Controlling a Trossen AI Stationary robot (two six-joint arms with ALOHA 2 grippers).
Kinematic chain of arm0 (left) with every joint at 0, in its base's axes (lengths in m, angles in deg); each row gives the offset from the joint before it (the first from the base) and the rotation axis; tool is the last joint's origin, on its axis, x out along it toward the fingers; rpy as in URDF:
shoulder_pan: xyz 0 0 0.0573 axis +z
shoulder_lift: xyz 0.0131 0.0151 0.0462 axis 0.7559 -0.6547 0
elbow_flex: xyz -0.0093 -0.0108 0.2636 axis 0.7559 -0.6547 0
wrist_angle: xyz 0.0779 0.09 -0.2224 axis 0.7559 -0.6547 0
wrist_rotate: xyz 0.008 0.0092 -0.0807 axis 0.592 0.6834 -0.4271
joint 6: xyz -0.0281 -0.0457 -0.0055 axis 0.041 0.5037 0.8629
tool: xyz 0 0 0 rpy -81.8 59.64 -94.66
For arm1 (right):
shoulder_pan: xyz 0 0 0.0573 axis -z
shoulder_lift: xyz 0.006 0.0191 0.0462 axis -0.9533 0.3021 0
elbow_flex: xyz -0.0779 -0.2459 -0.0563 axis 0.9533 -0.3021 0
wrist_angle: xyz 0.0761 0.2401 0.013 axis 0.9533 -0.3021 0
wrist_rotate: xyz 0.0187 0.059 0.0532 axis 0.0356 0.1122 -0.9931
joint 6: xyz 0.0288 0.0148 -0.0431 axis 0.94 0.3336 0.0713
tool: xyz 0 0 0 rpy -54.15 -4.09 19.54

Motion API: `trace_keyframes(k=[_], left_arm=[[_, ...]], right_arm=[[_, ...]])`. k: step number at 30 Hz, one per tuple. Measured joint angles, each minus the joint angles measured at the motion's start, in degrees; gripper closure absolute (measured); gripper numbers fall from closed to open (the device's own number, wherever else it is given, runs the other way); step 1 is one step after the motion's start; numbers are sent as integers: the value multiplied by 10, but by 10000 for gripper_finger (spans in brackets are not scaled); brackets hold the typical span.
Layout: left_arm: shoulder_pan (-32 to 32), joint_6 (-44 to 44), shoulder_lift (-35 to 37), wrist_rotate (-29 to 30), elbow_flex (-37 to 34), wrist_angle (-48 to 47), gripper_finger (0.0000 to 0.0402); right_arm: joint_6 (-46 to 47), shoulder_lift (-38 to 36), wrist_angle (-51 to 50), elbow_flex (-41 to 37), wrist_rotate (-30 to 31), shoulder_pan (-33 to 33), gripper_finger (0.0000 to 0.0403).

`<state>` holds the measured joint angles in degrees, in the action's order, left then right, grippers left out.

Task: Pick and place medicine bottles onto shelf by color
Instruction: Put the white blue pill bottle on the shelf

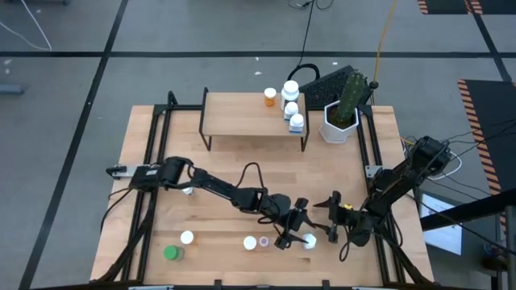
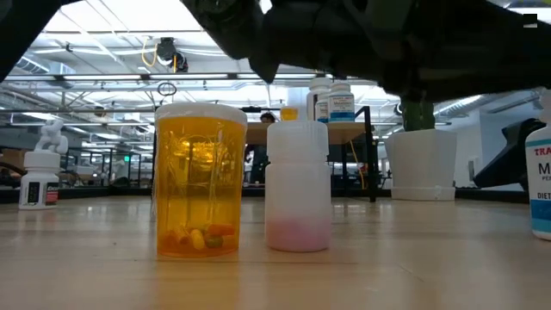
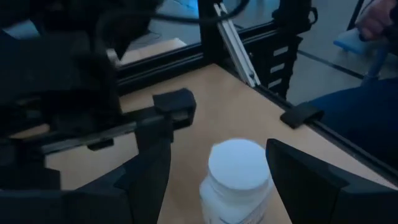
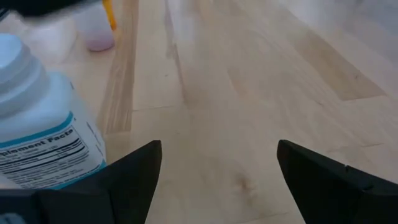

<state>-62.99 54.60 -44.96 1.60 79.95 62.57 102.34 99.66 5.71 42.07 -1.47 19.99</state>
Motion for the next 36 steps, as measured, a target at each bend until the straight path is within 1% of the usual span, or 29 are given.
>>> trace_keyframes(k=[5,7,9,11,17,19,28,31,36], left_arm=[[1,5,-17,-13,3,17,135],[0,13,-25,-31,7,18,135],[0,21,-39,-47,22,24,135],[-3,29,-56,-47,42,21,135],[-4,29,-95,-47,110,-57,135],[-4,24,-95,-47,120,-80,135],[2,19,-90,-47,127,-93,137],[9,32,-90,-36,127,-105,158],[24,61,-84,-43,128,-120,225]], right_arm=[[0,0,-2,0,-2,0,90],[0,0,-4,0,-2,1,90],[0,0,-5,0,-2,1,90],[0,0,-7,0,-2,1,90],[5,0,-9,0,-4,1,90],[7,0,-9,0,-5,1,90],[19,0,-17,0,-20,1,90],[27,0,-21,0,-20,1,90],[30,0,-24,0,-20,1,90]])
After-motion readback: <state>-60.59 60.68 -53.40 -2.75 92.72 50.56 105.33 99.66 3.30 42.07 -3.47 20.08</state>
